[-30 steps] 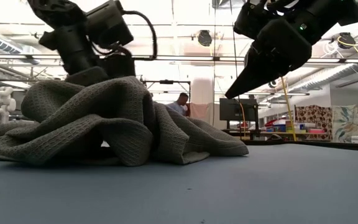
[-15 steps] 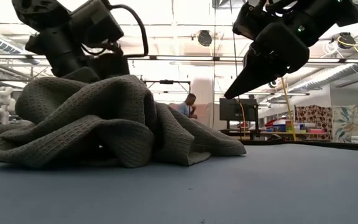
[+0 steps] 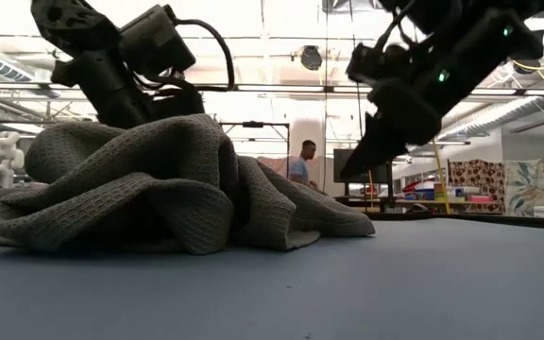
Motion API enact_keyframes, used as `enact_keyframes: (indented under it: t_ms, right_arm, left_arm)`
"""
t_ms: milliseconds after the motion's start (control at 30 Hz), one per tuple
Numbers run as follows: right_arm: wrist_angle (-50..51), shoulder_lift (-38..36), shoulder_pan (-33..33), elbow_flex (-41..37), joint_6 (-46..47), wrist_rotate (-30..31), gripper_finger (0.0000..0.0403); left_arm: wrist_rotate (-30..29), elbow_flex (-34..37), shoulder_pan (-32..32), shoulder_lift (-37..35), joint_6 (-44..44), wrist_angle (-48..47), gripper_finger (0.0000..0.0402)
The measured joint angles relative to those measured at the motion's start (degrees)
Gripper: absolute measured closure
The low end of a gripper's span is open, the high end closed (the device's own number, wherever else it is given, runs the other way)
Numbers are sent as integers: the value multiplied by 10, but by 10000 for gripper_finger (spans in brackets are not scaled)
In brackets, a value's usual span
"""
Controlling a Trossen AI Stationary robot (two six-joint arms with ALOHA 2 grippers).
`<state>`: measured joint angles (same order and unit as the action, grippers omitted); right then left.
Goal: Roll towel
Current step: Roll the gray towel
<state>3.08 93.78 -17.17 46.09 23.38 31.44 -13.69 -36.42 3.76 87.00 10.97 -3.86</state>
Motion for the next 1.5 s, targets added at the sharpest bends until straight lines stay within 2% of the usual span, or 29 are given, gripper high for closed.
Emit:
enact_keyframes:
  t_ms: [267,533,667,833,1067,1233,1333,1433,1500]
  right_arm:
    - [-102,72,0,0,-2,-4,403]
    - [-160,82,2,0,-38,-16,403]
    - [-186,82,14,0,-66,-18,403]
    - [-196,82,30,0,-79,-47,403]
    - [-200,82,33,0,-102,-53,403]
    - [-200,82,33,0,-106,-78,403]
    - [-199,82,33,0,-108,-78,403]
    - [-199,82,33,0,-109,-78,403]
    - [-199,82,33,0,-110,-78,403]
  left_arm:
    - [22,-1,-33,-13,-31,-21,398]
    - [13,-21,-45,-89,-35,-109,398]
    - [24,-22,-43,-145,16,-175,398]
    - [82,-14,-18,-214,134,-265,386]
    - [96,22,58,-241,190,-267,328]
    - [85,58,77,-230,223,-264,264]
    - [73,83,85,-220,223,-221,235]
    - [47,104,90,-206,215,-177,237]
    - [30,113,92,-198,211,-158,260]
